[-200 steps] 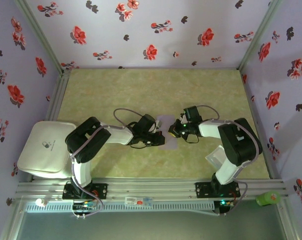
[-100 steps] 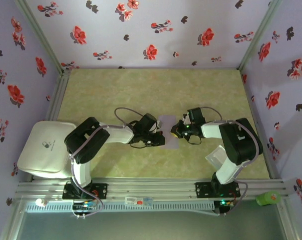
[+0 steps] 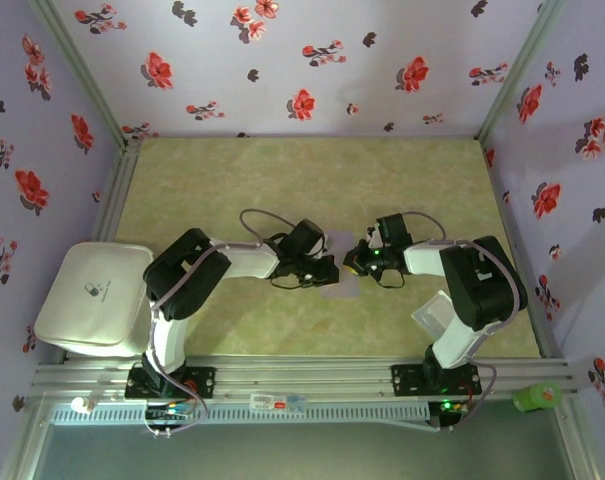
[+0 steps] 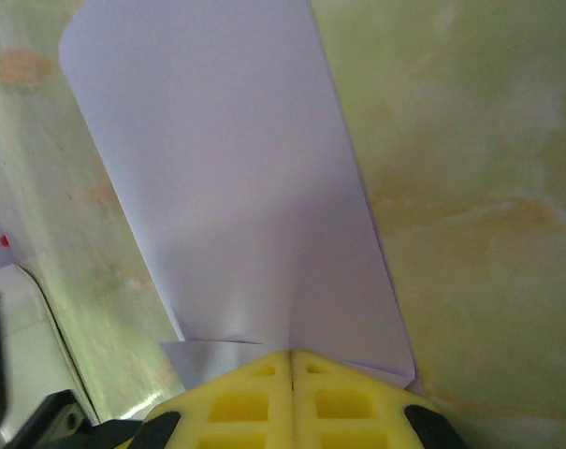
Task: Fold a paper plane with a square sheet of paper (pick it up from the middle)
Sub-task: Fold the triangle a second time at the center of the table.
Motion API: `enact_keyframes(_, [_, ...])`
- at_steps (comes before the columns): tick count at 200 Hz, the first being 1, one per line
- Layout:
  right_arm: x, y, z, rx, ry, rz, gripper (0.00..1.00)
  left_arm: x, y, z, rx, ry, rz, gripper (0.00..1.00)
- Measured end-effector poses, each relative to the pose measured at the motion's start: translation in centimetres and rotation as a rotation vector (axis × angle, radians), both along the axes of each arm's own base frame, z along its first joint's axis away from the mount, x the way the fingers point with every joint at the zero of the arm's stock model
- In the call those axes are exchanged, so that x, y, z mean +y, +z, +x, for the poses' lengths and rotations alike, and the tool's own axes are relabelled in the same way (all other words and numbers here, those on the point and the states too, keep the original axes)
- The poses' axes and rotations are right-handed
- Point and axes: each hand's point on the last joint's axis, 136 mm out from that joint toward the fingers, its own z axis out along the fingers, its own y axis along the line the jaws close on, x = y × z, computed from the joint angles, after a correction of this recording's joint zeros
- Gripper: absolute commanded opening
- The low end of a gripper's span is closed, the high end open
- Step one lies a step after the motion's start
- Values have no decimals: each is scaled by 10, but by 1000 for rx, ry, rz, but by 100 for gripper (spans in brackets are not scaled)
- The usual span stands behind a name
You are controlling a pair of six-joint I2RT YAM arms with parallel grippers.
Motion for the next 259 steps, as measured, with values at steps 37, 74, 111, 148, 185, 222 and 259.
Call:
enact_keyframes(37, [-1,0,0,7,-2,-6,0,7,-3,-7,-1,-8,2,1])
enact_keyframes(74, [-1,0,-1,13,-3,-10,0,22,-3,-20,-2,-25,10,4])
enact_keyframes(111, [-1,-1,-1,15,-4,-12,0,31,-3,-28,-2,-46,29,5])
enact_keyframes(148, [-1,0,-1,19,-4,-14,0,37,-4,-36,0,-70,50,5])
enact_keyframes(185, [-2,0,-1,21,-4,-15,0,40,0,-41,2,-83,62,2])
enact_keyframes(222, [-2,-1,-1,23,-4,-16,0,30,19,-33,-44,-81,8,2])
enact_keyframes(259, [-2,-1,-1,23,-4,-16,0,12,36,-12,-91,-61,-46,2])
